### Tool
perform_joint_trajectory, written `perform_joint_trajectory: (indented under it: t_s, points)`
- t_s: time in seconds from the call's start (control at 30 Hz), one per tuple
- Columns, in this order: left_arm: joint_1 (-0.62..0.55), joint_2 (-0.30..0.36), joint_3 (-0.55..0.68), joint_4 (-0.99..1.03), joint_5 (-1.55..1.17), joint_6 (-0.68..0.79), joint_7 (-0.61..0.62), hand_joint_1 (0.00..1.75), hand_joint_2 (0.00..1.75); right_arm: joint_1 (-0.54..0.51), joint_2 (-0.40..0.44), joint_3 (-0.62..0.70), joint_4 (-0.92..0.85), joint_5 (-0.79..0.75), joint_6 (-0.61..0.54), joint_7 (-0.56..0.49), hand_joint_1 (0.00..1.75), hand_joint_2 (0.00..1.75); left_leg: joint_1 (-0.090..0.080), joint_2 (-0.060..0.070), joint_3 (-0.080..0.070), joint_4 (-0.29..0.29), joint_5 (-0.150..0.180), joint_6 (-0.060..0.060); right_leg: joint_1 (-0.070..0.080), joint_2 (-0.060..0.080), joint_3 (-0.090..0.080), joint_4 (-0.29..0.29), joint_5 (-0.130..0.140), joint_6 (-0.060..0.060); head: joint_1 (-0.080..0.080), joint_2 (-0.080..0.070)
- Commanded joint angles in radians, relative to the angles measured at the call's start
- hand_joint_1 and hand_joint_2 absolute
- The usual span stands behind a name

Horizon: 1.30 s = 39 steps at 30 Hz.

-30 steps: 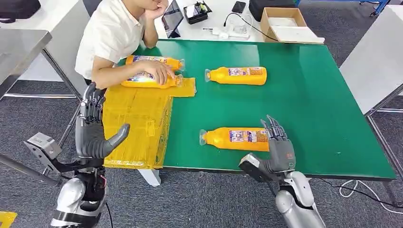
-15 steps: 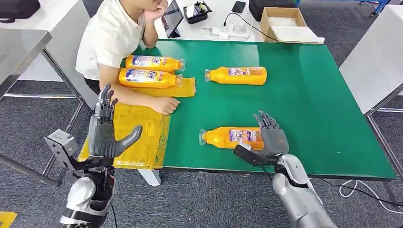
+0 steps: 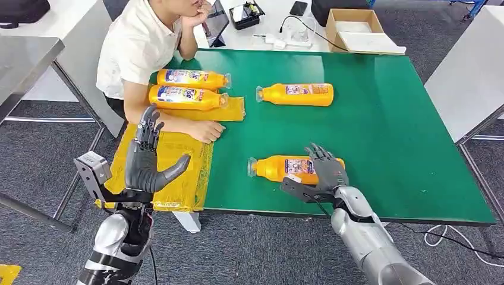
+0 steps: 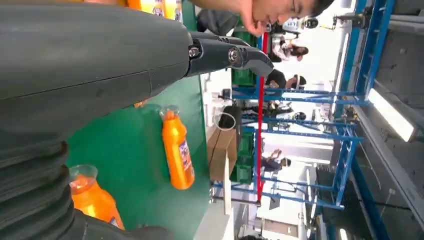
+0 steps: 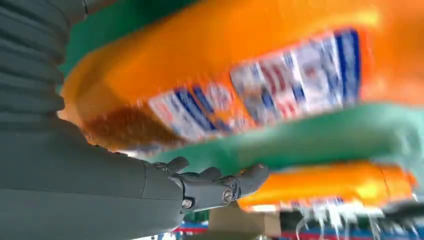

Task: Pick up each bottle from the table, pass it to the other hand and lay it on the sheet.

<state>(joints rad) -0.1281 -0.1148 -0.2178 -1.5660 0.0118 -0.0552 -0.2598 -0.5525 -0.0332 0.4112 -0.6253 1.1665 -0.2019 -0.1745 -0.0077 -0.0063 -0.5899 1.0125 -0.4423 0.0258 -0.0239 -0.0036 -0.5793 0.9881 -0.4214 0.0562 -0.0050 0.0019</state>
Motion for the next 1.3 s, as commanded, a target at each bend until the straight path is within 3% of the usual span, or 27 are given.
perform_joint_trajectory:
  t_s: [0.03,0.47,0.7,0.73,0.77,0.8,0.83,1.3]
  points:
    - [-0.013,0.027,-0.002,0.079,0.017,-0.03,0.019,0.0,1.75,-0.144,0.001,0.145,0.131,0.006,0.158,0.079,0.0,1.75,0.002,0.003,0.002,0.001,-0.001,-0.002,0.002,0.002,0.001,0.0,0.0,-0.003,0.0,0.0]
    - [0.044,0.019,0.042,0.044,0.033,-0.065,0.02,0.0,1.75,-0.123,-0.051,0.252,0.021,-0.001,0.22,0.145,0.0,1.75,0.002,0.001,0.003,0.0,-0.001,-0.002,0.002,0.001,0.002,0.0,0.0,-0.002,0.0,0.0]
    - [0.056,0.014,0.045,0.042,0.033,-0.067,0.021,0.0,1.75,-0.12,-0.082,0.272,0.046,0.002,0.23,0.179,0.0,1.75,0.001,0.0,0.002,0.0,0.0,-0.002,0.002,0.0,0.002,-0.001,0.0,-0.002,0.0,0.0]
    - [0.058,0.013,0.046,0.041,0.033,-0.067,0.021,0.0,1.75,-0.121,-0.083,0.276,0.048,0.004,0.225,0.186,0.21,1.75,0.002,0.0,0.003,0.0,-0.001,-0.002,0.002,-0.001,0.003,-0.001,-0.001,-0.003,0.0,0.0]
    - [0.061,0.013,0.047,0.039,0.033,-0.067,0.021,0.0,1.75,-0.123,-0.087,0.278,0.048,0.005,0.223,0.184,1.4,1.75,0.002,0.0,0.003,0.0,-0.001,-0.002,0.002,0.0,0.003,-0.001,-0.001,-0.003,0.0,0.0]
    - [0.064,0.014,0.048,0.037,0.033,-0.067,0.021,0.0,1.75,-0.122,-0.09,0.278,0.046,0.003,0.223,0.181,1.5,1.75,0.001,-0.001,0.002,0.0,0.0,-0.001,0.001,-0.001,0.002,-0.001,-0.001,-0.002,0.0,0.0]
    - [0.067,0.015,0.049,0.035,0.033,-0.067,0.021,0.0,1.75,-0.12,-0.093,0.279,0.044,0.002,0.224,0.178,1.75,1.75,0.001,-0.001,0.003,0.0,0.0,-0.002,0.002,-0.001,0.003,-0.001,-0.001,-0.002,0.0,0.0]
    - [0.089,0.012,0.065,0.017,0.037,-0.071,0.023,0.0,1.75,-0.062,-0.145,0.273,-0.006,-0.022,0.204,0.194,1.71,1.75,0.001,-0.001,0.003,-0.001,0.0,-0.002,0.002,-0.001,0.003,-0.001,0.0,-0.002,0.0,0.0]
